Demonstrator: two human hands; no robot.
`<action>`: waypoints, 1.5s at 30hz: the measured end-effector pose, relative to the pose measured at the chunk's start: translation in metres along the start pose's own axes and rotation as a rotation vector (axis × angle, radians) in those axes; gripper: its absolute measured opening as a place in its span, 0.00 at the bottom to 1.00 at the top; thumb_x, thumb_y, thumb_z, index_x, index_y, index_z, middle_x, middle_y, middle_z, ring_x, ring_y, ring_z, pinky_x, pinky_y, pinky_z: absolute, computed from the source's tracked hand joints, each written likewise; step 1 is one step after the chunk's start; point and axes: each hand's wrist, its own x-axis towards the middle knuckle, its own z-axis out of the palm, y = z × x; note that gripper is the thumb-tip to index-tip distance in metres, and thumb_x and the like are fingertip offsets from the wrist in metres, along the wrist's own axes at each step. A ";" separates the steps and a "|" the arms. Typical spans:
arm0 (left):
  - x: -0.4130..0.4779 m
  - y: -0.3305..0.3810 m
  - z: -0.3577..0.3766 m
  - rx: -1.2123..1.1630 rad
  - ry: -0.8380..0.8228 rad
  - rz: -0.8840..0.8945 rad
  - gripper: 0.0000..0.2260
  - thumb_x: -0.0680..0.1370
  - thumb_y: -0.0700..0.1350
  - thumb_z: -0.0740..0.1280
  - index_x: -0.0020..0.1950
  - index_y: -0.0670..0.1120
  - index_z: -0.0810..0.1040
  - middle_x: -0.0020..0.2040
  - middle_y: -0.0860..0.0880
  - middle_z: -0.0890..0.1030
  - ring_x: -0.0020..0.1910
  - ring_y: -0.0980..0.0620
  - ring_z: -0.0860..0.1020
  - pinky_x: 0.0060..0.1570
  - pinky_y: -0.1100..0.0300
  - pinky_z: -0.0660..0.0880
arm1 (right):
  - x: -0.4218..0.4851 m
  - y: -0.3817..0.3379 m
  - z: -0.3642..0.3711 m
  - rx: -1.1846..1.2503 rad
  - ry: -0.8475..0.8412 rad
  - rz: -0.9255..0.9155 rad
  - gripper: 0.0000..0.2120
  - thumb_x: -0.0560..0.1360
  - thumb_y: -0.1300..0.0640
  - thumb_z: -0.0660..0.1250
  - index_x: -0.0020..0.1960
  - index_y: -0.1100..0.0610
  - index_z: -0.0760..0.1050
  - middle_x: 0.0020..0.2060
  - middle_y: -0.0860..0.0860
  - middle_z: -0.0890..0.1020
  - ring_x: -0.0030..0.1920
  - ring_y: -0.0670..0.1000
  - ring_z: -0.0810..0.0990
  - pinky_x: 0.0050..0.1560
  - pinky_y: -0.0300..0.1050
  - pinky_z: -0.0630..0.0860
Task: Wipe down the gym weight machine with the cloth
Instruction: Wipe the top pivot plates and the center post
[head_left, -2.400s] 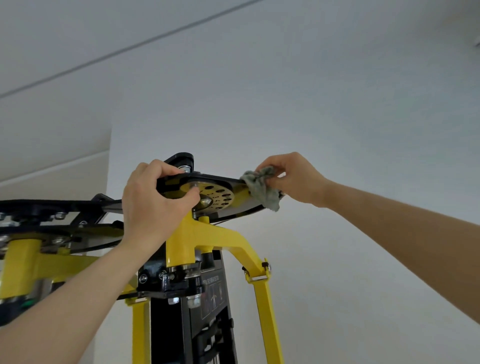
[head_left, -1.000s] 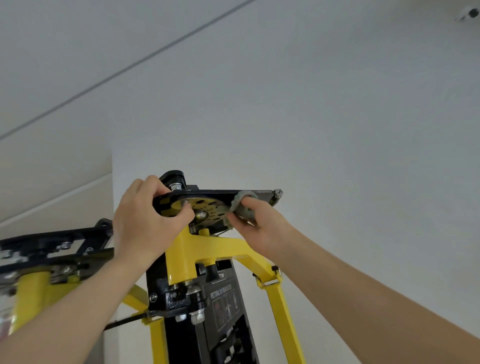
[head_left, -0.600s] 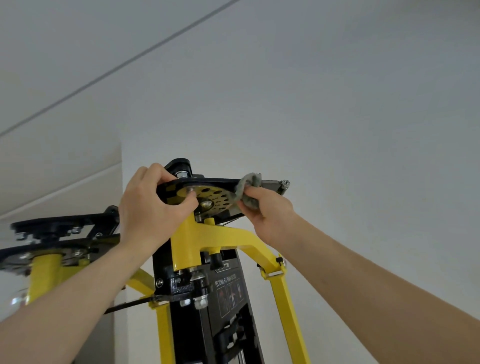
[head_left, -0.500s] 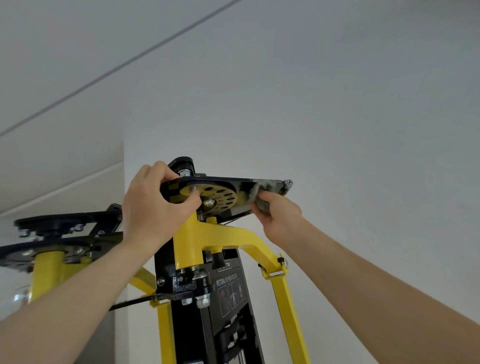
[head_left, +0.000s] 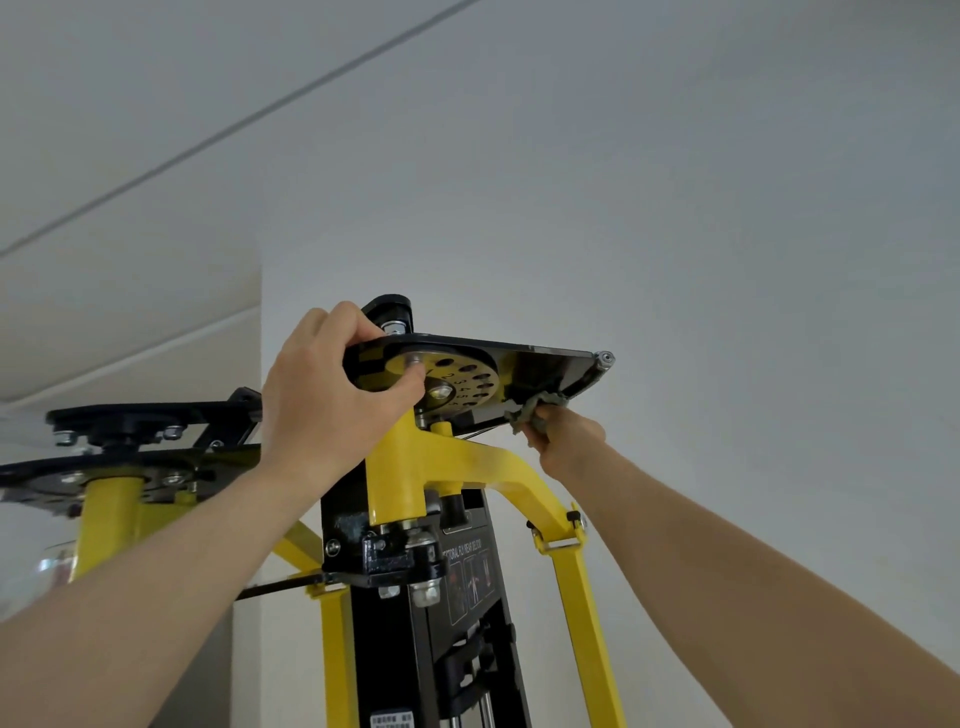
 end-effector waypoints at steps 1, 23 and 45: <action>0.000 -0.001 0.000 -0.006 -0.001 0.002 0.14 0.70 0.54 0.76 0.46 0.52 0.74 0.45 0.53 0.77 0.43 0.56 0.74 0.39 0.63 0.67 | 0.000 0.007 0.002 -0.043 -0.025 -0.009 0.06 0.79 0.70 0.63 0.54 0.63 0.72 0.46 0.56 0.77 0.29 0.47 0.84 0.43 0.43 0.84; -0.005 -0.010 -0.005 -0.037 0.030 0.002 0.17 0.70 0.61 0.75 0.52 0.53 0.80 0.47 0.55 0.80 0.47 0.56 0.78 0.48 0.56 0.77 | -0.123 -0.008 -0.009 -0.620 -0.494 -0.416 0.08 0.75 0.71 0.68 0.53 0.70 0.81 0.47 0.65 0.85 0.46 0.57 0.86 0.49 0.44 0.83; -0.115 -0.058 0.002 -0.408 -0.202 0.122 0.10 0.77 0.49 0.74 0.55 0.47 0.84 0.50 0.56 0.80 0.48 0.58 0.79 0.48 0.64 0.76 | -0.156 0.057 0.011 -1.439 -0.417 -0.792 0.14 0.68 0.62 0.78 0.49 0.46 0.85 0.45 0.43 0.84 0.46 0.40 0.82 0.47 0.34 0.78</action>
